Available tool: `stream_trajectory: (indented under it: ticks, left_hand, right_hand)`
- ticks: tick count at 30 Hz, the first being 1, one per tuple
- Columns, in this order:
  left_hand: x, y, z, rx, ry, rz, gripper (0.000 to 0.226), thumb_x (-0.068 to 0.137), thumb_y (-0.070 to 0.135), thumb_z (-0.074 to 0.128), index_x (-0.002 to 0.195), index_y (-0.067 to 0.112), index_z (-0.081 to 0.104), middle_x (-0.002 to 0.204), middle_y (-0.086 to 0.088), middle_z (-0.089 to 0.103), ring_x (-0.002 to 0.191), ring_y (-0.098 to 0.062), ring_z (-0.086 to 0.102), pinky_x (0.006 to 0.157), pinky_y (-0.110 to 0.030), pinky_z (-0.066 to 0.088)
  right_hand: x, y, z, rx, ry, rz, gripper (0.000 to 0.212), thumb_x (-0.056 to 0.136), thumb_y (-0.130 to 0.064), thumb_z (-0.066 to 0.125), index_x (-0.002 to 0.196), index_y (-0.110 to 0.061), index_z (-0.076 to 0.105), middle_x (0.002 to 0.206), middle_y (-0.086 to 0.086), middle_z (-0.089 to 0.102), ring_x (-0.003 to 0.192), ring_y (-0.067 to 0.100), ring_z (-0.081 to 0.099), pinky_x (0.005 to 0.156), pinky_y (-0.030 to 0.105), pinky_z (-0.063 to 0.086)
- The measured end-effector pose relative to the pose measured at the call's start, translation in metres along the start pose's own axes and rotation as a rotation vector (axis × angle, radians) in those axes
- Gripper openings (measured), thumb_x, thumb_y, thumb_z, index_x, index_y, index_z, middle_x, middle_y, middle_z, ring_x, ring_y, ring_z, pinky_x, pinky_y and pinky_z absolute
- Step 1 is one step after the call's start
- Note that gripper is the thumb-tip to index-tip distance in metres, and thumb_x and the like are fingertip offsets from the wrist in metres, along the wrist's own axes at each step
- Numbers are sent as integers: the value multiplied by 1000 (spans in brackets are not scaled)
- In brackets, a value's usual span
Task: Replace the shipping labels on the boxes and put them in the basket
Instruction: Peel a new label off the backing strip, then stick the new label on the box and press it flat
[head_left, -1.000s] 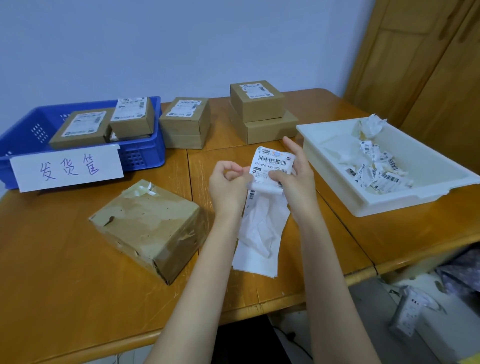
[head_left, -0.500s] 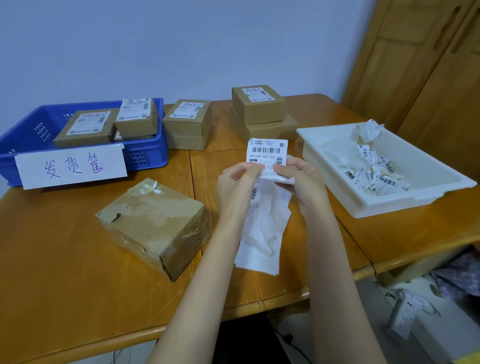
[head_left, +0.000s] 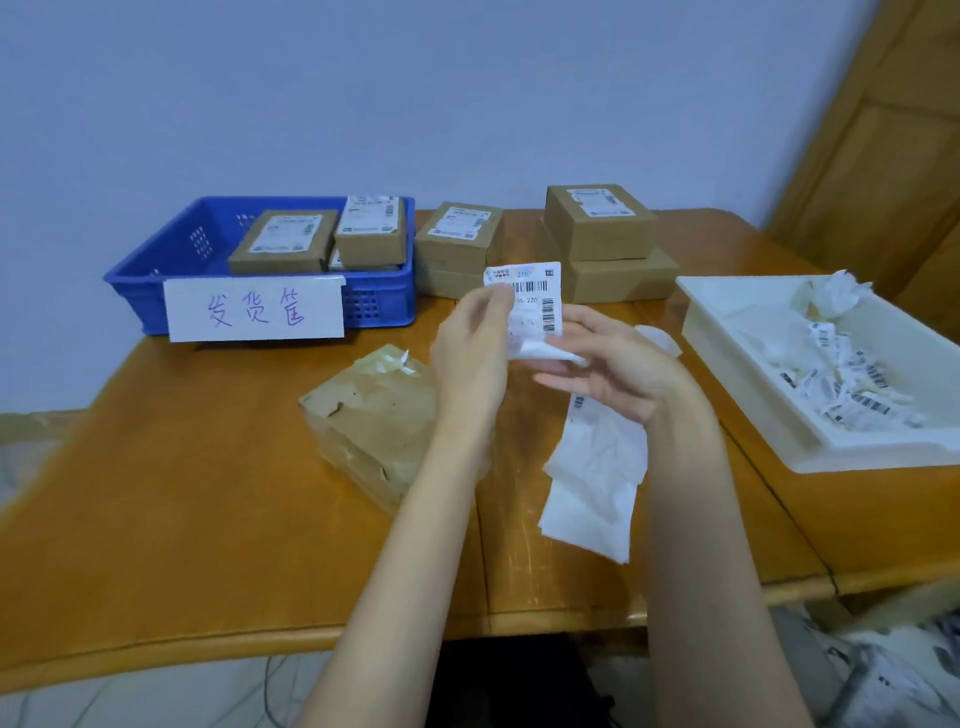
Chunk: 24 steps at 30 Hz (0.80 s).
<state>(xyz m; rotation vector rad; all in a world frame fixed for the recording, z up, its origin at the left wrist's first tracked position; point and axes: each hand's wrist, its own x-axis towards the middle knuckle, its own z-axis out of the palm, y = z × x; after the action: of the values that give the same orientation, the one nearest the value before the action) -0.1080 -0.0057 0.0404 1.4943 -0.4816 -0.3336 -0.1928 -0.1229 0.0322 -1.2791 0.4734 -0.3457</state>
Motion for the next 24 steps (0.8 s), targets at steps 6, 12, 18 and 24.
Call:
stream_trajectory:
  ticks: [6, 12, 18, 24]
  left_hand:
    - [8, -14, -49, 194, 242, 173, 51, 92, 27, 67, 137, 22, 44, 104, 15, 68, 95, -12, 68, 78, -27, 55]
    - [3, -41, -93, 534, 593, 101, 32, 92, 29, 61, 122, 19, 54, 132, -2, 48, 125, -21, 44, 102, -36, 30]
    - [17, -69, -109, 219, 384, -78, 23, 91, 7, 55, 111, 20, 54, 122, -2, 58, 114, -21, 55, 103, -40, 44]
    - [35, -75, -93, 115, 290, 39, 23, 94, 23, 66, 116, 20, 58, 124, 2, 59, 118, -13, 55, 106, -39, 45]
  right_hand:
    - [14, 1, 49, -225, 74, -24, 38, 88, 3, 52, 119, -16, 60, 110, -3, 72, 87, 10, 66, 62, 18, 52]
    - [29, 20, 96, -180, 68, -28, 26, 90, 0, 54, 110, -16, 59, 103, 1, 71, 83, 13, 69, 63, 22, 56]
    - [24, 23, 99, -152, 118, 5, 19, 93, -15, 63, 111, -11, 61, 101, 6, 73, 72, 15, 73, 57, 21, 56]
    - [16, 34, 105, -252, 299, -90, 24, 91, -11, 65, 113, -11, 55, 103, 2, 70, 71, 16, 73, 54, 24, 57]
